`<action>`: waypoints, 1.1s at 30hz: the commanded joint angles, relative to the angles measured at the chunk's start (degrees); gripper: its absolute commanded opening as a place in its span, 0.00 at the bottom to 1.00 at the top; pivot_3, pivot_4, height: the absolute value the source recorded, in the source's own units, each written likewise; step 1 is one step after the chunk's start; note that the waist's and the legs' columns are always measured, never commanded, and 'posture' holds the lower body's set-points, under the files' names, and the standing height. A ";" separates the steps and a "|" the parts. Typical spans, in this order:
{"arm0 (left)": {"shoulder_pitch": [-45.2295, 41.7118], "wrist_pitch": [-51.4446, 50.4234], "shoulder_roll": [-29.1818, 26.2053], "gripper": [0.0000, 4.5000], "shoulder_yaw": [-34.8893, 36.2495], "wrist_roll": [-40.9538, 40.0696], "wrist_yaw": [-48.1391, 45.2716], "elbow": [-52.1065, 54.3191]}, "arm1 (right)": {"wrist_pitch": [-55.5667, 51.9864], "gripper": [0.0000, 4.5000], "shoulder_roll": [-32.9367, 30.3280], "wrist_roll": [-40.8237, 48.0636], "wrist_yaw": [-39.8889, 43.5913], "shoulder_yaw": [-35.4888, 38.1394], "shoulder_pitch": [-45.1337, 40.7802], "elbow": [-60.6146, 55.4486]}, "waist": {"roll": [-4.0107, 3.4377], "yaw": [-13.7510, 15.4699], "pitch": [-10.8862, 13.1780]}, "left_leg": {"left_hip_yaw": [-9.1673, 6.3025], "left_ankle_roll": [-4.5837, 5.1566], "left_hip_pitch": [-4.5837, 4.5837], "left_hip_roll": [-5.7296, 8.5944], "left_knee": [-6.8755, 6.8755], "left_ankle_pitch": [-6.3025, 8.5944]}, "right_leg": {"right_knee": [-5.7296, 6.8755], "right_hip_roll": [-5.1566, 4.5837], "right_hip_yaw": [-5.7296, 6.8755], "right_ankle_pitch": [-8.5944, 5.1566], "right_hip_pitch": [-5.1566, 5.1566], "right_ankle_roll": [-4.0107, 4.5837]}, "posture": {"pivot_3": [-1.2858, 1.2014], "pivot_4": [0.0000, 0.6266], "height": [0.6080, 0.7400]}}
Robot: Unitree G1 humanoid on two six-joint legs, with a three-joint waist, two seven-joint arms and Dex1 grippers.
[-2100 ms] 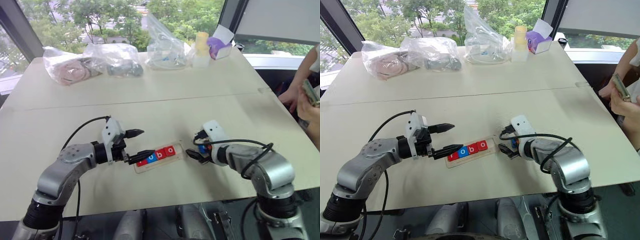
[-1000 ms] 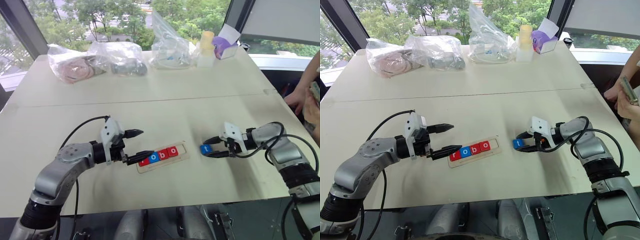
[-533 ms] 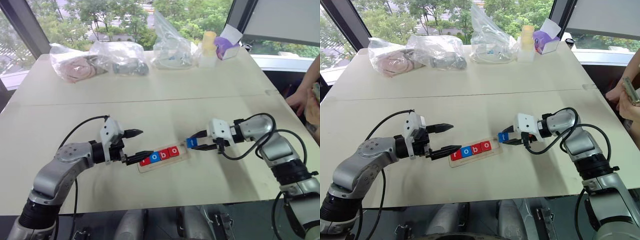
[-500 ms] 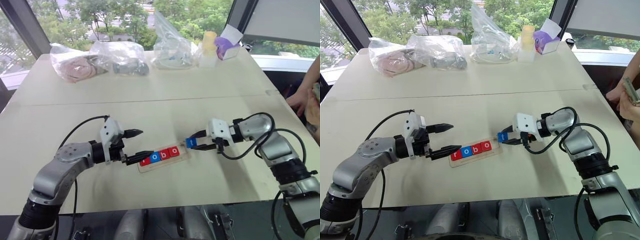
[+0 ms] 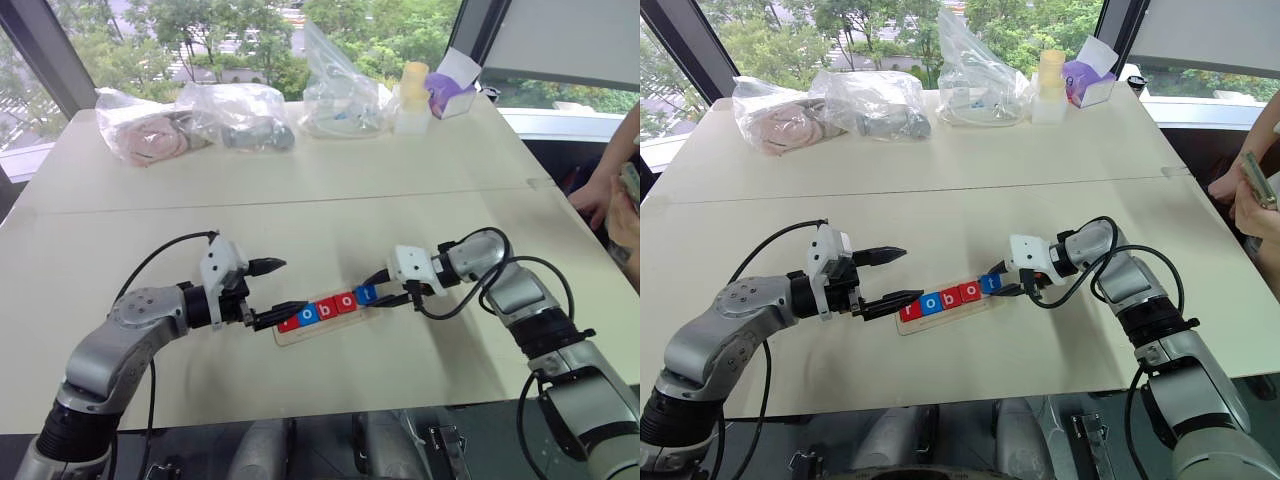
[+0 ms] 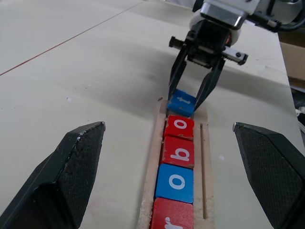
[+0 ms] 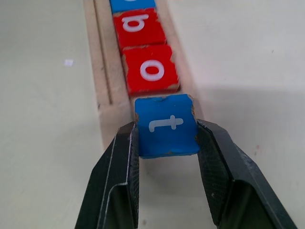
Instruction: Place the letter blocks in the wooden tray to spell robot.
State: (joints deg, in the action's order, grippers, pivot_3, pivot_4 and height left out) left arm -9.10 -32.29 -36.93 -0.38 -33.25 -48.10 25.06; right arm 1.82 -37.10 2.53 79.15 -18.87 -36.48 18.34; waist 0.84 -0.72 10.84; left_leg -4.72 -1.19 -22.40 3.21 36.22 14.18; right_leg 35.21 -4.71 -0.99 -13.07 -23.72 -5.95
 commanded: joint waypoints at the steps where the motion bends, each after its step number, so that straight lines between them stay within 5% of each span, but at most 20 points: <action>1: 0.17 -0.15 -0.30 1.00 1.61 -0.89 0.43 1.99 | 0.25 0.25 0.33 -0.41 0.74 -0.41 -0.71 -0.40 | 0.00 0.05 0.00 | 0.00 0.00 0.00 0.00 0.00 0.00 | 0.00 0.00 0.00 0.00 0.01 0.00 | 0.52 0.24 1.00; 33: -0.15 0.05 0.11 1.00 1.20 -0.57 1.26 1.53 | -14.74 0.25 -1.79 0.24 2.96 -0.55 0.26 -11.66 | 0.00 0.07 -0.01 | 0.00 0.00 0.00 0.00 0.01 0.00 | 0.00 0.00 0.01 0.00 0.01 -0.01 | 0.52 0.24 1.00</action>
State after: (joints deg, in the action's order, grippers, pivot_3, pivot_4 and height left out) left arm -8.71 -32.45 -36.91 -0.24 -33.25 -47.00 25.38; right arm -12.24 -37.91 1.54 81.57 -20.46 -35.39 8.87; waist 0.84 -0.65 10.83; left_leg -4.72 -1.19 -22.39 3.21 36.23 14.18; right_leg 35.21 -4.71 -0.99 -13.07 -23.71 -5.95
